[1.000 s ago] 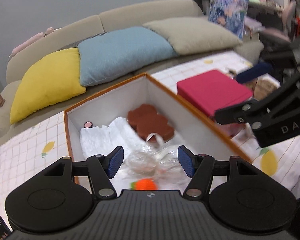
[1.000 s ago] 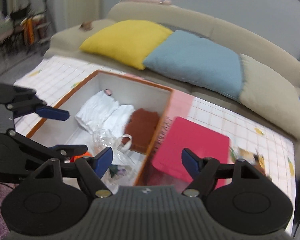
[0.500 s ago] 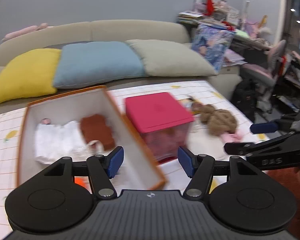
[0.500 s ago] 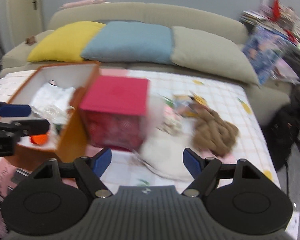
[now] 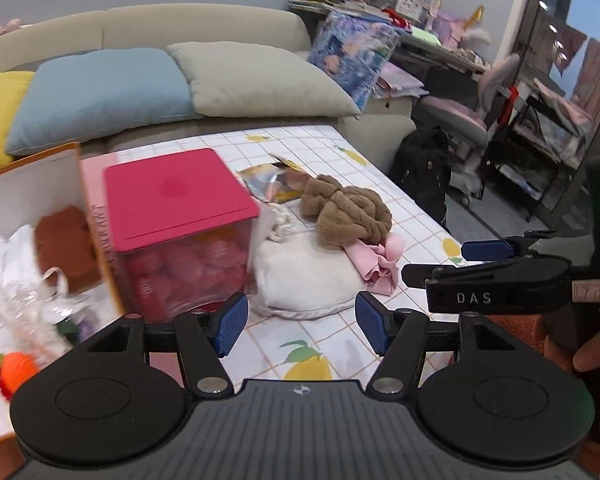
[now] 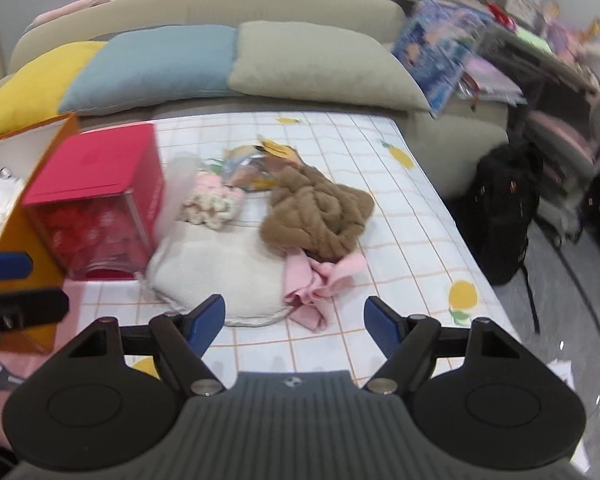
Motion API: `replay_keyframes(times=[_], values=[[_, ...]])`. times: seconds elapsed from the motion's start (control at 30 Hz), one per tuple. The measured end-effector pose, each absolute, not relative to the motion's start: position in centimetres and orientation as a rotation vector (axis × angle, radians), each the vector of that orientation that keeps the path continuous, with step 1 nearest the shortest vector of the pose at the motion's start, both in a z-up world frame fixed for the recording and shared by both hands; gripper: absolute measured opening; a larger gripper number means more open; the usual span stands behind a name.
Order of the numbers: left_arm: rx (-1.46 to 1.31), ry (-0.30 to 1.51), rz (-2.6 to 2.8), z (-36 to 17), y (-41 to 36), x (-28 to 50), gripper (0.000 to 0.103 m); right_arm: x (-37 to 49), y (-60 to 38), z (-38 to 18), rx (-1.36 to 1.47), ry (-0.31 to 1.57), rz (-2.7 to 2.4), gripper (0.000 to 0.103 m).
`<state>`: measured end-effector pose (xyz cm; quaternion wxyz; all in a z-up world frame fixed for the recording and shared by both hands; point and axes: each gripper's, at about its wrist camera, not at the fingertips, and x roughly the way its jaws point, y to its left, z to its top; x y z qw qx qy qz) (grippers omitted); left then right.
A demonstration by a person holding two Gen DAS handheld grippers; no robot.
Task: Organize soft objects
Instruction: 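Withdraw both tools from the box toward the items on the bed, then grasp the pink cloth with the right gripper while the left gripper grasps the white towel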
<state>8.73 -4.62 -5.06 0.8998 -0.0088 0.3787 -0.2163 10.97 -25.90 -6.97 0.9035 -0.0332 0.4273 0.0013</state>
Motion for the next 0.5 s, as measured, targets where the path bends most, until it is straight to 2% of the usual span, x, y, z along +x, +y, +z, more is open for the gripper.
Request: replay_keyframes(times=[0.23,0.37,0.5], values=[[0.0,0.842,-0.403,-8.2,-7.4,12.3,0.071,13.6,-28.1,-9.1,0.021,0.935,-0.025,0.071],[0.012,0.857,-0.366,-10.0,-8.7,13.7,0.071,15.7,-29.1,-10.9,0.074,0.979,-0.035,0.063],[-0.048,0.891,-0.283,-11.8,-8.7,14.9,0.073,17.5,-29.8,-12.7,0.126,1.016,-0.051,0.06]])
